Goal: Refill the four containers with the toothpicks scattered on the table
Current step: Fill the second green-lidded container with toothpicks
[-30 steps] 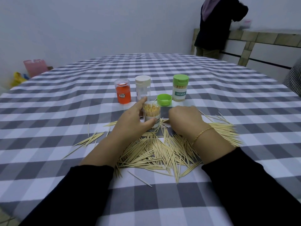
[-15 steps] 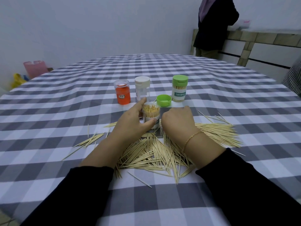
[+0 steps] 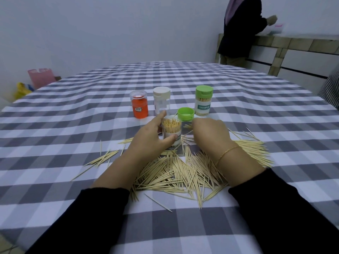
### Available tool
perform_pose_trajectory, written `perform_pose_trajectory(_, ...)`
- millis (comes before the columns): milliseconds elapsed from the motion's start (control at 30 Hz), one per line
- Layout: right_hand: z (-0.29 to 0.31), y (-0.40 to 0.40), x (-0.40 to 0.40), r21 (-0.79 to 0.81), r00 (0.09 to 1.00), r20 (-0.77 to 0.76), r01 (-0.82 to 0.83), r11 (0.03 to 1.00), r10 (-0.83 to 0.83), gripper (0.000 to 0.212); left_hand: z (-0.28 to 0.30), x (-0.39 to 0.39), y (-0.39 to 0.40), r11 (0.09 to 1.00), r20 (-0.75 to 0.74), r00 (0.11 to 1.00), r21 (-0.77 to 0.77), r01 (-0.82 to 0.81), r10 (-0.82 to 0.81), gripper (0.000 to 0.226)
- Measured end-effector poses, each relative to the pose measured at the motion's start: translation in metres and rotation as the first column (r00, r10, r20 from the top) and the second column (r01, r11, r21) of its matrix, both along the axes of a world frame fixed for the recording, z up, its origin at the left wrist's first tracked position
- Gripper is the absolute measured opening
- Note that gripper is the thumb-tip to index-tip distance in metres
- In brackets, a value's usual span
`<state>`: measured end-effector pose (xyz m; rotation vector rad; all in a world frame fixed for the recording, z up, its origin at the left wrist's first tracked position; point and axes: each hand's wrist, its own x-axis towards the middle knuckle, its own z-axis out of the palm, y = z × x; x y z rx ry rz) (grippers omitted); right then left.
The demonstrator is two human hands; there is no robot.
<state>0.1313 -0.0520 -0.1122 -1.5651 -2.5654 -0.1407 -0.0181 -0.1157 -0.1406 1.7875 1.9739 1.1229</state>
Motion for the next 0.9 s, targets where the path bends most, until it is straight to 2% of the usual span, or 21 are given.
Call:
perform_pose_trajectory(133,-0.001,0.018,0.003,-0.143,0.955,-0.294,0.004,0.99,-0.046,0.018,0.0,-0.001,0.001,1.0,-0.004,1.0,-0.009,-0.004,0.004,0.081)
perform_pose_trajectory(267,-0.002,0.023,0.002,-0.214,0.81,-0.584,-0.085,0.973,-0.058,0.015,-0.001,-0.001,0.001,1.0,0.004,1.0,-0.013,-0.003,0.003,0.081)
perform_pose_trajectory(333,0.0,0.022,0.0,-0.198,0.697,-0.716,-0.137,0.971,-0.048,0.014,-0.001,-0.001,0.002,1.0,0.003,1.0,-0.012,-0.003,0.003,0.081)
perform_pose_trajectory(433,0.003,0.014,-0.005,-0.158,0.407,-0.912,-0.243,0.957,-0.047,0.011,-0.001,0.0,0.002,1.0,-0.003,1.0,-0.012,-0.001,0.001,0.08)
perform_pose_trajectory(500,0.003,0.008,-0.009,-0.117,0.248,-0.968,-0.3,0.947,-0.04,0.012,-0.001,0.001,0.002,1.0,0.014,1.0,-0.004,0.007,-0.007,0.08)
perform_pose_trajectory(633,0.002,-0.002,-0.014,-0.044,0.095,-0.995,-0.374,0.926,-0.009,0.01,0.0,0.004,0.001,1.0,0.04,0.999,-0.002,0.019,-0.019,0.081)
perform_pose_trajectory(733,0.001,-0.003,-0.019,-0.05,0.062,-0.998,-0.405,0.913,-0.028,0.009,-0.001,0.004,0.0,1.0,0.063,0.998,0.015,0.027,-0.027,0.083)
perform_pose_trajectory(900,-0.007,0.0,-0.023,-0.089,0.116,-0.992,-0.423,0.902,-0.043,0.02,-0.003,0.004,0.001,0.999,0.092,0.995,0.013,0.036,-0.037,0.089)
